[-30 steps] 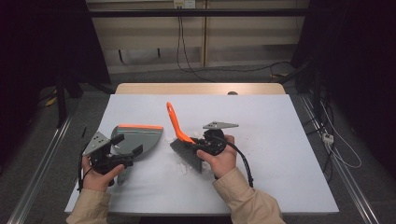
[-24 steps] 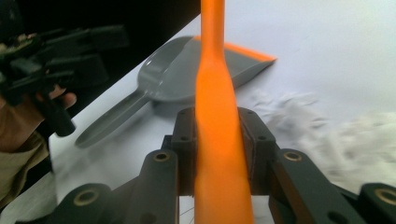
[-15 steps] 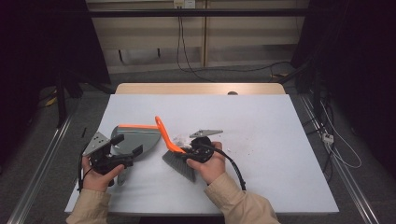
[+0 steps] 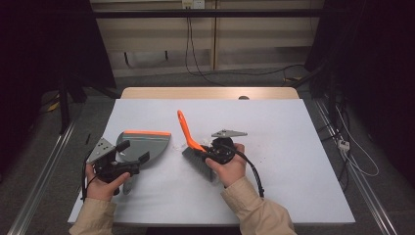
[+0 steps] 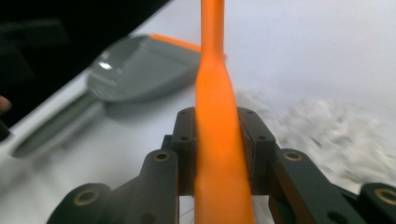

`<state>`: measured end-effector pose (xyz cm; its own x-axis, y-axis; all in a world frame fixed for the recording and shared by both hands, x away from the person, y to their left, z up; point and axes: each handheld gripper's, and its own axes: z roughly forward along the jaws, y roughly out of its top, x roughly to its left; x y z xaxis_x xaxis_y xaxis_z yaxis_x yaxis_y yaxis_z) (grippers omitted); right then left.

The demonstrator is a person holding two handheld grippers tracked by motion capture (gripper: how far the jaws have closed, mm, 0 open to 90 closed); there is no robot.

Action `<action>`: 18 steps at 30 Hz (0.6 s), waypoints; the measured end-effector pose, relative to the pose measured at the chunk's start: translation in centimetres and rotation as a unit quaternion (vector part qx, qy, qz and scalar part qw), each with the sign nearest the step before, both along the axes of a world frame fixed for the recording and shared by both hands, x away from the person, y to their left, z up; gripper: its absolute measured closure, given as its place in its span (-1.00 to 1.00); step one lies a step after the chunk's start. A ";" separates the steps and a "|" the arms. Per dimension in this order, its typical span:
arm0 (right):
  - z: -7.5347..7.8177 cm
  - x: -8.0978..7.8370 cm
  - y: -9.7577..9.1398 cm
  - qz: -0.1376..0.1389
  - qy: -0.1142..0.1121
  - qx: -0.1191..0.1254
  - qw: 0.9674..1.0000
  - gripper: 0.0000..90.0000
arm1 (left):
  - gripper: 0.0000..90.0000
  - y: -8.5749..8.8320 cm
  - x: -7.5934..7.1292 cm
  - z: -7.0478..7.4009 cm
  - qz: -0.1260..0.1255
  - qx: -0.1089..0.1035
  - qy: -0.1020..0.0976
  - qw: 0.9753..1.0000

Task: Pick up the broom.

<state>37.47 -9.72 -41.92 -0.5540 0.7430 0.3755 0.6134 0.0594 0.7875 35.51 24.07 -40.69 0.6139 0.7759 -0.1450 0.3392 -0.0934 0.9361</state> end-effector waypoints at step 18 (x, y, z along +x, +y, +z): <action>-1.9 3.4 5.0 -0.061 0.001 -0.004 0.998 0.59 | -0.81 0.0 -0.1 -0.1 0.001 -0.001 0.001 1.000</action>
<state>40.89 -4.72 -43.79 -0.4580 0.8081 0.3706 0.6179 -0.0104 0.7862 35.44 24.04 -40.79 0.6117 0.7769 -0.1489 0.3421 -0.0902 0.9353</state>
